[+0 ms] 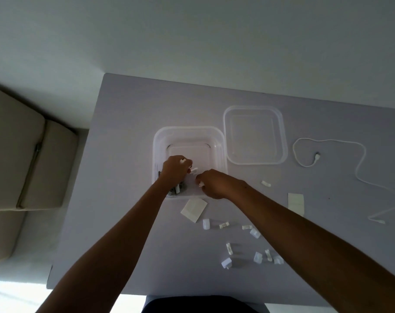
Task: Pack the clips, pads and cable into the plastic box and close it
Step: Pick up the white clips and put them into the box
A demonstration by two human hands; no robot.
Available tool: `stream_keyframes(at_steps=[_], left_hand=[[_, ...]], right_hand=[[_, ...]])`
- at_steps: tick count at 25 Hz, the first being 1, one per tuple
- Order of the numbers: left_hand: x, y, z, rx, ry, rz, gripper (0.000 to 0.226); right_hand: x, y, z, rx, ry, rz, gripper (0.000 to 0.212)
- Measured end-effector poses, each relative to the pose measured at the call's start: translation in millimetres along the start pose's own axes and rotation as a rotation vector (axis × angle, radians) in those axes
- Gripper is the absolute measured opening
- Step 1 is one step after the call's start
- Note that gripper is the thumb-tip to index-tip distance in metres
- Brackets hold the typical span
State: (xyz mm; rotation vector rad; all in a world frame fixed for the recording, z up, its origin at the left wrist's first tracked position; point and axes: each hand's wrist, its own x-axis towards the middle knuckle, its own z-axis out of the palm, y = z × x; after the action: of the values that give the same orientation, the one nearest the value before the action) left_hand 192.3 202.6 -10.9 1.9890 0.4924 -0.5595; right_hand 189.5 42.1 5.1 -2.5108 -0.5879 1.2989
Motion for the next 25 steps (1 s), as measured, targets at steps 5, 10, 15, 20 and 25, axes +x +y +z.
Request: stream_keyframes(at_steps=[5,10,15,20,25], left_hand=[[-4.7,-3.4,22.9,0.385,-0.168,0.156,0.03],[-19.8,5.3,31.7,0.525,-0.229,0.358,0.027],[-12.7,0.6,39.5,0.554,-0.012,0.42,0.027],[-21.4,6.1,54.3,0.611,-0.121,0.35,0.027],[-62.1,5.4,61.5,0.524,0.094,0.472,0.026]], right_hand=[[-42.9,7.1,-2.2,0.198,0.252,0.001,0.041],[-78.4,24.9,5.1,0.455,0.597,-0.059,0.027],[-103.8,50.1,37.3,0.627,0.923,0.028,0.02],[-107.7,64.8,106.5,0.556,0.798,0.108,0.017],[-116.7,78.1,157.0,0.389,0.836,0.283,0.024]])
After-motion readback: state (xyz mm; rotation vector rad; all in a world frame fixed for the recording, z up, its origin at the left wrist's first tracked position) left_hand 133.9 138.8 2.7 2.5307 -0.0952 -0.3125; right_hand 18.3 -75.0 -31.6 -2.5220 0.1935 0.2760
